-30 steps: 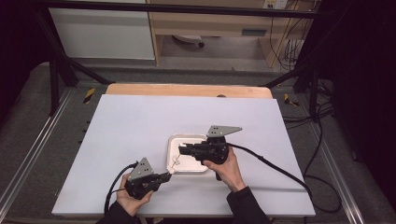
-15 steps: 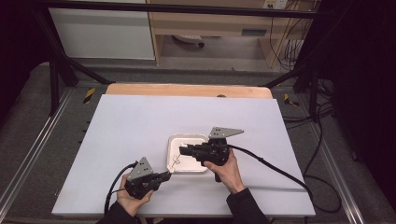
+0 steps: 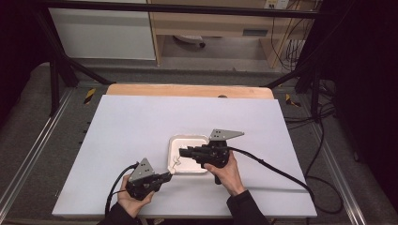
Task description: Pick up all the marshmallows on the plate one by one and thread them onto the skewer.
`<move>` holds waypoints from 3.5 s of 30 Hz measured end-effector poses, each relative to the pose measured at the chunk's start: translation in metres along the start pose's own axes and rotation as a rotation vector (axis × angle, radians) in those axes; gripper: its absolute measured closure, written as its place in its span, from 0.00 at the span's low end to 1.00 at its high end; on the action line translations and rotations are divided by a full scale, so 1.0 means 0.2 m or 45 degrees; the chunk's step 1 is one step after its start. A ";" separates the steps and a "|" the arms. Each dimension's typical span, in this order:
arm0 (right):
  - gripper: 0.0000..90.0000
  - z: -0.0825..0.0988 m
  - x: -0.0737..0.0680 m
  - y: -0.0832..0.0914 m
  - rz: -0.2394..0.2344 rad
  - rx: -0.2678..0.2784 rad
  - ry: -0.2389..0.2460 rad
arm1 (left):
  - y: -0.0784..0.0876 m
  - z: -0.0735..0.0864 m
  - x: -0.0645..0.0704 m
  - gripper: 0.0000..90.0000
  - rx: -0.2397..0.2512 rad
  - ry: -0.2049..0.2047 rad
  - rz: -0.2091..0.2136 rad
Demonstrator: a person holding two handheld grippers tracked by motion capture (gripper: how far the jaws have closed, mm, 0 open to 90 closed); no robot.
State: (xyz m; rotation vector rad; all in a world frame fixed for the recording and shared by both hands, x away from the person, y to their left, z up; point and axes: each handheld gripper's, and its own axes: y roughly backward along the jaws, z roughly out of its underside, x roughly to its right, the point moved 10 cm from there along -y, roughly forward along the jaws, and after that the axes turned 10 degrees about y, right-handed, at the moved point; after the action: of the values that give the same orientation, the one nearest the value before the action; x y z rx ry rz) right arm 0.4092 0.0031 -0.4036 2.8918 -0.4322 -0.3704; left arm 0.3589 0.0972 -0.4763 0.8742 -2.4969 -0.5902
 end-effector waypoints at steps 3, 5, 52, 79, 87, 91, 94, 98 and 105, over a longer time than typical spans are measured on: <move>0.93 0.01 0.00 0.00 -0.005 -0.001 0.002 | 0.00 0.00 0.00 0.99 -0.002 0.007 0.010; 0.94 0.00 -0.01 0.00 -0.007 0.008 0.001 | 0.00 0.00 0.00 0.99 0.002 0.006 0.010; 0.95 0.04 -0.04 -0.02 -0.036 0.012 -0.002 | 0.00 0.00 0.01 0.99 -0.013 -0.002 0.011; 0.26 0.03 0.03 0.05 0.143 -0.084 0.114 | 0.02 -0.04 -0.02 0.99 0.063 0.021 0.001; 0.08 0.13 0.12 0.13 0.226 -0.166 0.089 | 0.03 -0.05 -0.05 0.99 0.063 0.043 -0.012; 0.05 0.20 0.18 0.20 0.309 -0.231 0.101 | 0.03 -0.05 -0.06 0.99 0.065 0.056 -0.020; 0.02 0.27 0.23 0.27 0.358 -0.285 0.092 | 0.04 -0.06 -0.07 0.99 0.062 0.071 -0.029; 0.01 0.35 0.28 0.35 0.418 -0.340 0.074 | 0.03 -0.06 -0.08 0.99 0.047 0.098 -0.041; 0.01 0.46 0.35 0.50 0.488 -0.397 0.081 | 0.02 -0.09 -0.10 0.99 0.024 0.118 -0.063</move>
State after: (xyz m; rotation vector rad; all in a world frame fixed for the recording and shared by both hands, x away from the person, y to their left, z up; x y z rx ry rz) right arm 0.4225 -0.1270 -0.4823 2.4424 -0.8191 -0.2547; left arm 0.3797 0.1094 -0.4649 0.9504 -2.4073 -0.5309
